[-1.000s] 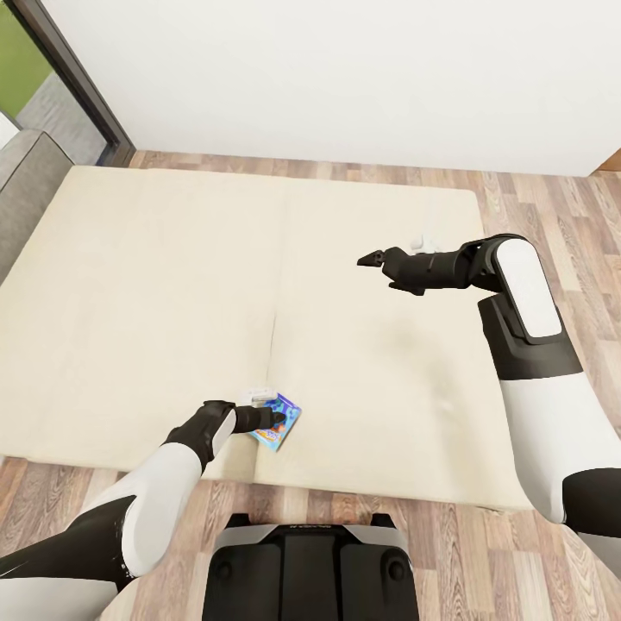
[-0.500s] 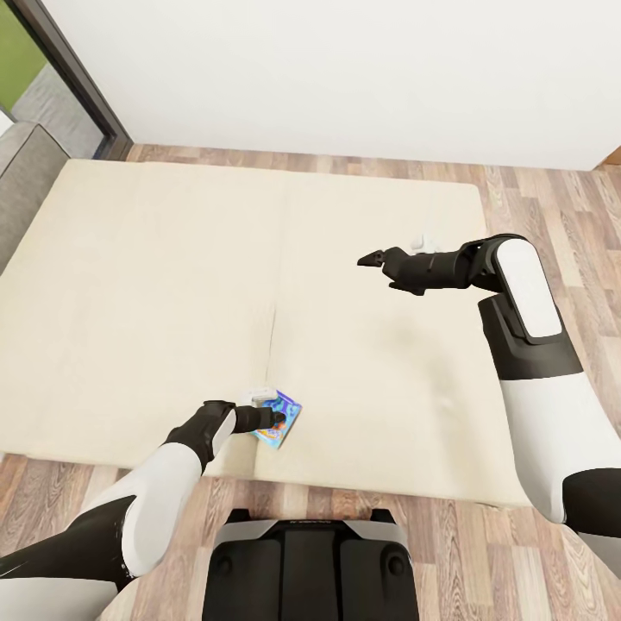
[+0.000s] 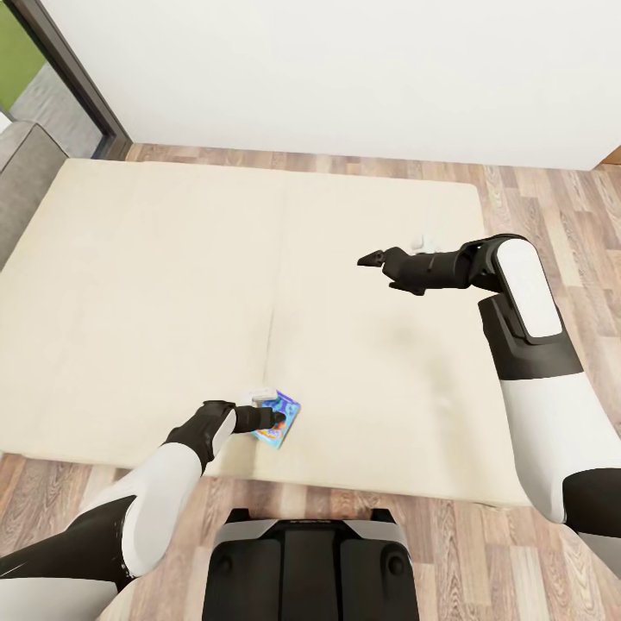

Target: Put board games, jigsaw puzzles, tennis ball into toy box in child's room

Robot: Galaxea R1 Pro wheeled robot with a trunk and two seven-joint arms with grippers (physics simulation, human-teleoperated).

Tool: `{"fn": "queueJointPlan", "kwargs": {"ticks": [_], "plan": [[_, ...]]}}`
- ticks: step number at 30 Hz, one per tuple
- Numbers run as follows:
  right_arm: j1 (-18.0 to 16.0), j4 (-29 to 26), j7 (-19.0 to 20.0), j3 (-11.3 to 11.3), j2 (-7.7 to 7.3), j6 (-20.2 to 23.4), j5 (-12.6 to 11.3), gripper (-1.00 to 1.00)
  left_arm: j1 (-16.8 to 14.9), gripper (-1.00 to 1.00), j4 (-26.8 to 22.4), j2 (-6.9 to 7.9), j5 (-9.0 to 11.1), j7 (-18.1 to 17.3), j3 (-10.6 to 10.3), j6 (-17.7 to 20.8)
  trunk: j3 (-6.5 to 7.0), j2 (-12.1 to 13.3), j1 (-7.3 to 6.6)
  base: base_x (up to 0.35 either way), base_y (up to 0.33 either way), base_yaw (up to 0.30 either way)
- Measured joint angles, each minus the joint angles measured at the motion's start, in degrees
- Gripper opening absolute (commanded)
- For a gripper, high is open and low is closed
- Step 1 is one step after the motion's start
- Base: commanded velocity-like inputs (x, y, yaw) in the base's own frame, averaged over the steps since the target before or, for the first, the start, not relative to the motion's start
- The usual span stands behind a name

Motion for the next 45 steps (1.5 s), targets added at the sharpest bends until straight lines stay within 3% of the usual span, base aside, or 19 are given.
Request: {"fn": "queueJointPlan", "kwargs": {"ticks": [45], "plan": [[0.0, 0.0, 0.0, -0.1, -0.3, 0.0, -0.1, 1.0, 0.0, 1.0, 0.0, -0.06, 0.0, 0.0, 0.0, 0.0, 0.0, 0.0, 0.0, 0.0, -0.093, 0.0]]}}
